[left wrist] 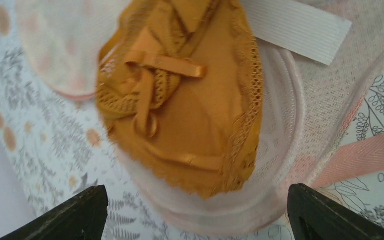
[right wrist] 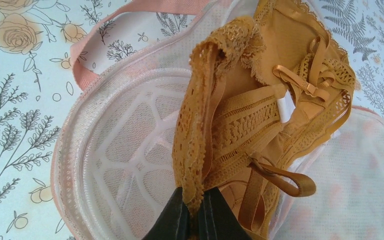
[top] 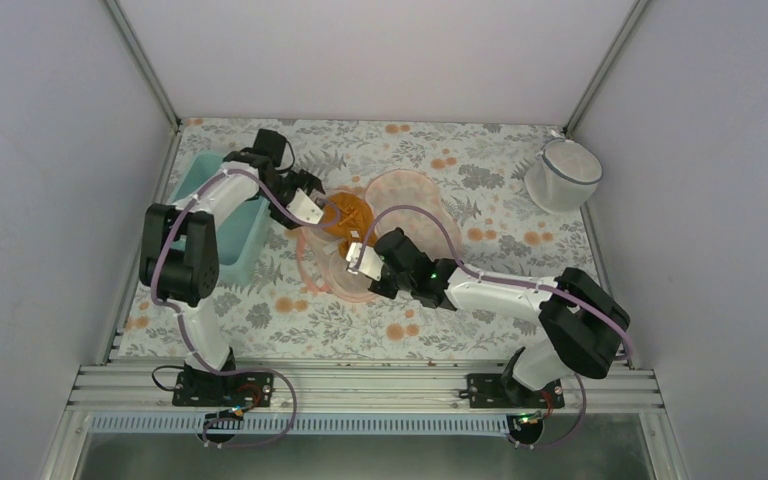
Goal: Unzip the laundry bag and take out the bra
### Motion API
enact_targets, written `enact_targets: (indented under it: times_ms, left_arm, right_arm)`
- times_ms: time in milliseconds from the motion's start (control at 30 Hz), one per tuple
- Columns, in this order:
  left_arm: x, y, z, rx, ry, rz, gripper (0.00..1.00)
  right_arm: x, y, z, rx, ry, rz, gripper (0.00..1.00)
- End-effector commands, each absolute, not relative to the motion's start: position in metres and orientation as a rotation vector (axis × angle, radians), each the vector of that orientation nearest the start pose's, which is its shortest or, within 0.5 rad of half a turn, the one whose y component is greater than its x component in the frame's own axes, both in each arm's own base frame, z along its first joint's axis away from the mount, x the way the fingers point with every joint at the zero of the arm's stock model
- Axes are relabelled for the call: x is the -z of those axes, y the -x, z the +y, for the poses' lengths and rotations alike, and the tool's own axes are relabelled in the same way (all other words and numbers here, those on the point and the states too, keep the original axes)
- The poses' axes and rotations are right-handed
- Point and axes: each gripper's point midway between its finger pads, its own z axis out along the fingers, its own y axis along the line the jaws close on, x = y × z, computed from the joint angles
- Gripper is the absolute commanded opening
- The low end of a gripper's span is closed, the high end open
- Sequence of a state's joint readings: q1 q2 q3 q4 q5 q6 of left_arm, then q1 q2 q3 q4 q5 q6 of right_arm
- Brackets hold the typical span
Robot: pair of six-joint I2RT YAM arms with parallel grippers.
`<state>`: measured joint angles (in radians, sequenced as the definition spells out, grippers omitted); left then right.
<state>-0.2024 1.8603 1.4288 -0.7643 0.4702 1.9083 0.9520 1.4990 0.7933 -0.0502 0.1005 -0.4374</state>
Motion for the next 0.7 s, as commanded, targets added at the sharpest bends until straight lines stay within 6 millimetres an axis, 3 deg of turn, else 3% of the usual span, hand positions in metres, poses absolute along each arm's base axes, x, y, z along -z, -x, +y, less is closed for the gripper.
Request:
enact_targets:
  times_ms: [0,167,400,600,667]
  left_arm:
    - [-0.084,-0.408,-0.167,-0.091,-2.407,0.886,0.87]
    - [-0.073,-0.405,-0.180,-0.059,-2.389,0.892,0.75]
    - [-0.069,-0.397,-0.187,-0.004,-2.401,0.898,0.47]
    - [-0.084,-0.365,-0.190,0.186,-2.408,0.921,0.03]
    - [-0.099,-0.358,-0.190,0.222,-2.374,0.998,0.02]
  right_arm:
    - [-0.101,-0.251,0.322,-0.167,1.438,1.795,0.04]
    - [-0.100,-0.252,0.322,-0.172,1.437,1.806,0.04]
    - [-0.105,-0.252,0.321,-0.180,1.431,1.804,0.04]
    - [-0.130,-0.257,0.320,-0.242,1.388,1.787,0.04]
    - [-0.145,-0.256,0.322,-0.314,1.391,1.771,0.04]
